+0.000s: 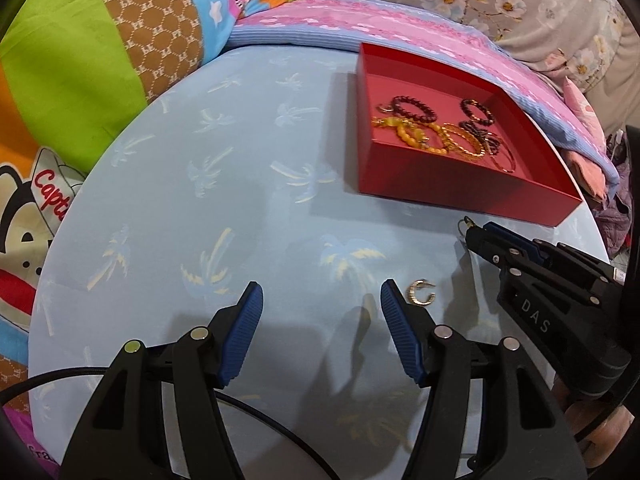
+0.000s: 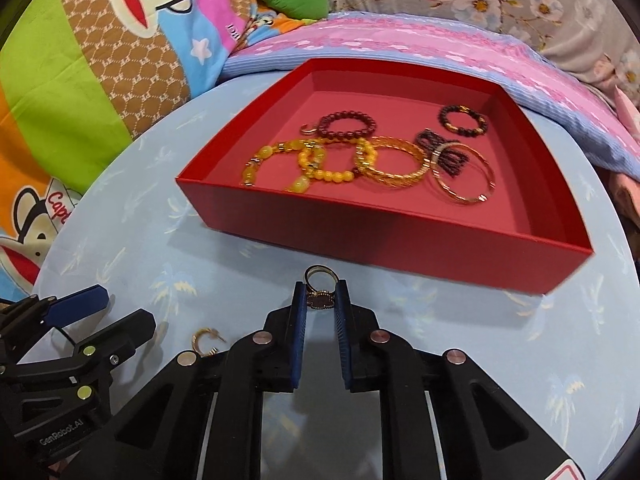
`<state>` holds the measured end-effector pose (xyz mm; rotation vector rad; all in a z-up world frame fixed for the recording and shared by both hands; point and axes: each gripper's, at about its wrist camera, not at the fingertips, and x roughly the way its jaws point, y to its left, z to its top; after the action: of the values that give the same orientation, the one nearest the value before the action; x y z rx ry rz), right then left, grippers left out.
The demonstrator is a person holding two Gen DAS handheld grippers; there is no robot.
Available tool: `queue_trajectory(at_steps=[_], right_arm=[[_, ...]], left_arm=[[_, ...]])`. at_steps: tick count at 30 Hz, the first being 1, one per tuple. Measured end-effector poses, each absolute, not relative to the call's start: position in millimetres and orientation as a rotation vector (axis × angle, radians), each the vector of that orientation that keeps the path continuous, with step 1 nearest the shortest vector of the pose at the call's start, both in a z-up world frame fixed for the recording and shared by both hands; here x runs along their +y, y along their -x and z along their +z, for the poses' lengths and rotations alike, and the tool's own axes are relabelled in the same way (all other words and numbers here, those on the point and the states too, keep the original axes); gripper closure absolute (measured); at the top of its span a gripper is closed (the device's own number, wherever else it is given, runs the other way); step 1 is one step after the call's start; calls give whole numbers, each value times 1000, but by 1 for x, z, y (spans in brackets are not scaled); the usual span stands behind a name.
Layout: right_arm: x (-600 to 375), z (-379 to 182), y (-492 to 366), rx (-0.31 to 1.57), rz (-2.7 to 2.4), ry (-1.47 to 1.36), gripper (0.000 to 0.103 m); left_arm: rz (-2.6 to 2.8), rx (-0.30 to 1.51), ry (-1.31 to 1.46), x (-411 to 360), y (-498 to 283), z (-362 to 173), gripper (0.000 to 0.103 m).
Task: Organize jewelry
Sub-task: 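Close the right tool on the gold ring, then close the left tool on the gold hoop earring while the right tool lifts the ring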
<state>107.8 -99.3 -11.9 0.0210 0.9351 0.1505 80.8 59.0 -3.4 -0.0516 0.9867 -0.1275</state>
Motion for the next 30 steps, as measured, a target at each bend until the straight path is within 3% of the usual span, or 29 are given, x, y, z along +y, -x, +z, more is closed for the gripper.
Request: queue_trajectory(at_steps=[11, 17, 22, 30], right_arm=[[-162, 12, -75, 894, 55, -123, 89], [-172, 19, -72, 880, 48, -146, 89], [-170, 20, -72, 876, 58, -144, 89], [-170, 22, -71, 869, 60, -145, 89]], left_arm=[[-234, 994, 1, 12, -75, -9, 45], [-239, 987, -29, 0, -83, -14, 57], [-250, 989, -32, -1, -89, -13, 85], [-277, 992, -27, -1, -83, -11, 87]])
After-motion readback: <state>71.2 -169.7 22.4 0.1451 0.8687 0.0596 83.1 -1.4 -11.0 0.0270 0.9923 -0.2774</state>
